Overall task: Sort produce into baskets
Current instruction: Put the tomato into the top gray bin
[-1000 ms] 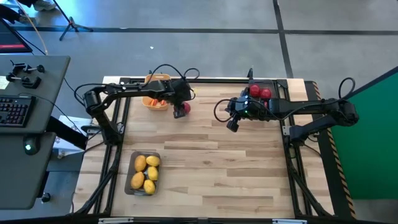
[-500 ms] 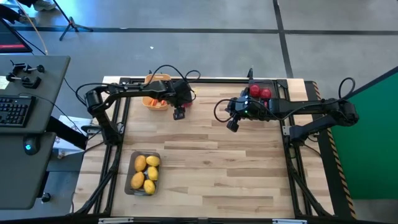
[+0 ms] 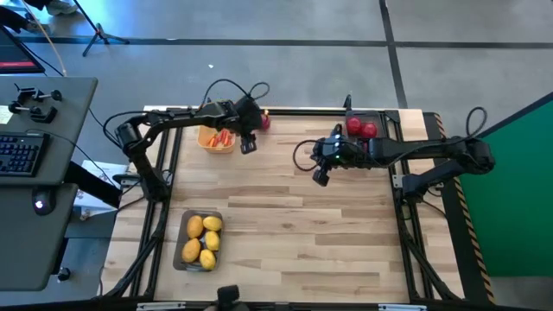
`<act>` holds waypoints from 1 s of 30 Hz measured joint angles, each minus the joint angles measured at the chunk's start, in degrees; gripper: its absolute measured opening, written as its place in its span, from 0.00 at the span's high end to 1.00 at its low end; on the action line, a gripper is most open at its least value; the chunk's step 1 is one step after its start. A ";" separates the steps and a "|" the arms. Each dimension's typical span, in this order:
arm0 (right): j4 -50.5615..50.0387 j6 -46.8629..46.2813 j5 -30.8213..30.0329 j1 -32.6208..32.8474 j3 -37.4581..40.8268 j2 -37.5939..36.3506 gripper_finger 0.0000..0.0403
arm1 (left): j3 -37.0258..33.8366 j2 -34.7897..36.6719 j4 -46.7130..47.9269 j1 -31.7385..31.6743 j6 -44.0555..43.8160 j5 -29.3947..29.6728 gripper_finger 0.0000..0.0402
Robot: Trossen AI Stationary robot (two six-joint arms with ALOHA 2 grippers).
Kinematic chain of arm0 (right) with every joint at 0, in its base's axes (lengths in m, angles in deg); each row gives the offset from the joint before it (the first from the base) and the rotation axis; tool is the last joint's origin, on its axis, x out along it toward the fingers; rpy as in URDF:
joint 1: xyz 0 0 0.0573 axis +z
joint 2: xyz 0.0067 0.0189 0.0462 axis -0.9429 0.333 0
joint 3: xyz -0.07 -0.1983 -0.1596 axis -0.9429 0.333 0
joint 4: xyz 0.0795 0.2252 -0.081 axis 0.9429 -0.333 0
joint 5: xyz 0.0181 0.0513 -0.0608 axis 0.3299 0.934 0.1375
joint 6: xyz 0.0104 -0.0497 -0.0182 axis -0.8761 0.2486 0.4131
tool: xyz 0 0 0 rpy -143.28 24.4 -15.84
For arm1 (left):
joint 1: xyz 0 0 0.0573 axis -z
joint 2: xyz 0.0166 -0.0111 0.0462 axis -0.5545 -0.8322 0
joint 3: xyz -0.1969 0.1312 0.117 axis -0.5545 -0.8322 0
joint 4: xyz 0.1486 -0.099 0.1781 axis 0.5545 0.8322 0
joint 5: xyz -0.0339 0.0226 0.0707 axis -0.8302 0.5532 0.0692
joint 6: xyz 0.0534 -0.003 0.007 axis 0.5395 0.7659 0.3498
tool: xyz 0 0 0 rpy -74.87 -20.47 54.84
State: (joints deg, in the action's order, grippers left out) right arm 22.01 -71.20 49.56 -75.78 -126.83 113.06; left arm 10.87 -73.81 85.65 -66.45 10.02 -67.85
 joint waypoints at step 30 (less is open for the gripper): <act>23.18 0.13 -0.63 -2.16 0.00 15.81 0.47 | -0.02 -7.54 -10.30 -4.92 1.19 -10.20 1.00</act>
State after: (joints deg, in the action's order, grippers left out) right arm 45.19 -71.07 48.92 -77.95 -126.83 128.87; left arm 10.85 -81.35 75.35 -71.37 11.21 -78.05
